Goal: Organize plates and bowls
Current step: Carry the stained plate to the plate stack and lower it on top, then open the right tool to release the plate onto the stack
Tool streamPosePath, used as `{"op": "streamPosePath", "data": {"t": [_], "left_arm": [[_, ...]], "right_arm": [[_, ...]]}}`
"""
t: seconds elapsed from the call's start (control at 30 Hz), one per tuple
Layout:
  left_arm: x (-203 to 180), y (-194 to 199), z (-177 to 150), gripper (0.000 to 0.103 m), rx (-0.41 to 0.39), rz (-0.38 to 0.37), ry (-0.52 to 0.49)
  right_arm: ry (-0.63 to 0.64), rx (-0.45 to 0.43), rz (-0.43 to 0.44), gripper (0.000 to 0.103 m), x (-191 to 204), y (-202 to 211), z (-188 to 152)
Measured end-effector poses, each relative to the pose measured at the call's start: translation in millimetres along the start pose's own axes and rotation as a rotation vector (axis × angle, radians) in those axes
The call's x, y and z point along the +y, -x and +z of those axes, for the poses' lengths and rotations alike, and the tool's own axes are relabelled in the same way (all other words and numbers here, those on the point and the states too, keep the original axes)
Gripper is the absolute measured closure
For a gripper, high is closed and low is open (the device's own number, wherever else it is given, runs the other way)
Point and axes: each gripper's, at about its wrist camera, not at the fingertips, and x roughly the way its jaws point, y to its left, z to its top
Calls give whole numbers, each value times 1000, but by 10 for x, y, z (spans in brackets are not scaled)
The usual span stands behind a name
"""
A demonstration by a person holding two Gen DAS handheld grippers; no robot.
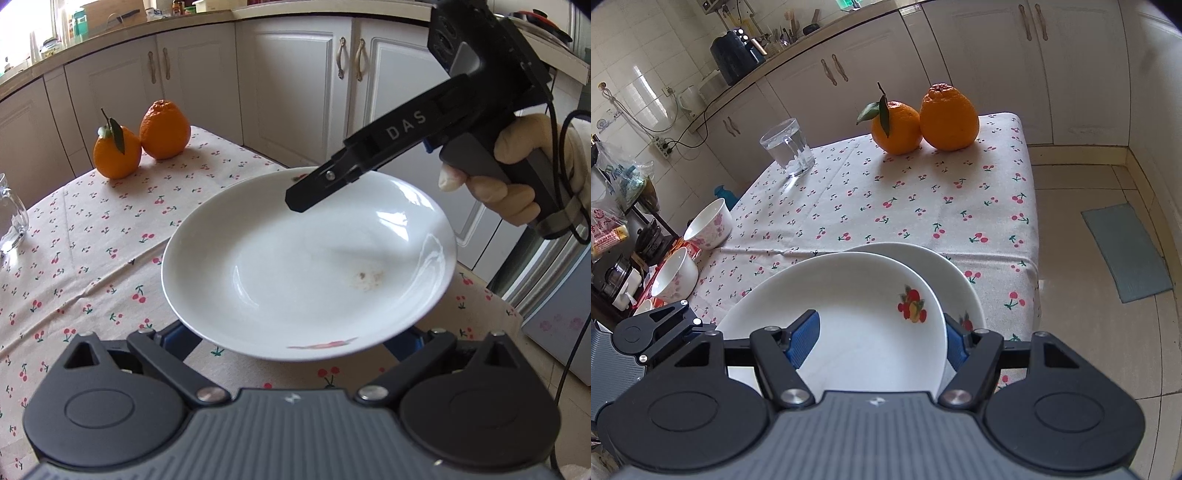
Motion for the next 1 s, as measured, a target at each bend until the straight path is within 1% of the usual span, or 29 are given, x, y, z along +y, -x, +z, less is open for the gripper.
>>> {"op": "streamPosePath", "data": {"t": [0.17, 0.4, 0.67, 0.87, 1.0], "left_arm": [[37, -31, 5, 2, 3, -34, 3], [54, -34, 0, 2, 1, -47, 13], [81, -24, 12, 2, -5, -58, 26], [90, -29, -8, 2, -11, -64, 31], [104, -33, -18, 2, -9, -69, 34]], "right_arm": [[-8, 3, -9, 29, -18, 38, -23], [-25, 10, -34, 29, -46, 81, -102], [-33, -11, -58, 28, -16, 212, -165], [-9, -15, -105, 28, 79, 281, -213], [26, -10, -166, 28, 200, 273, -238]]}}
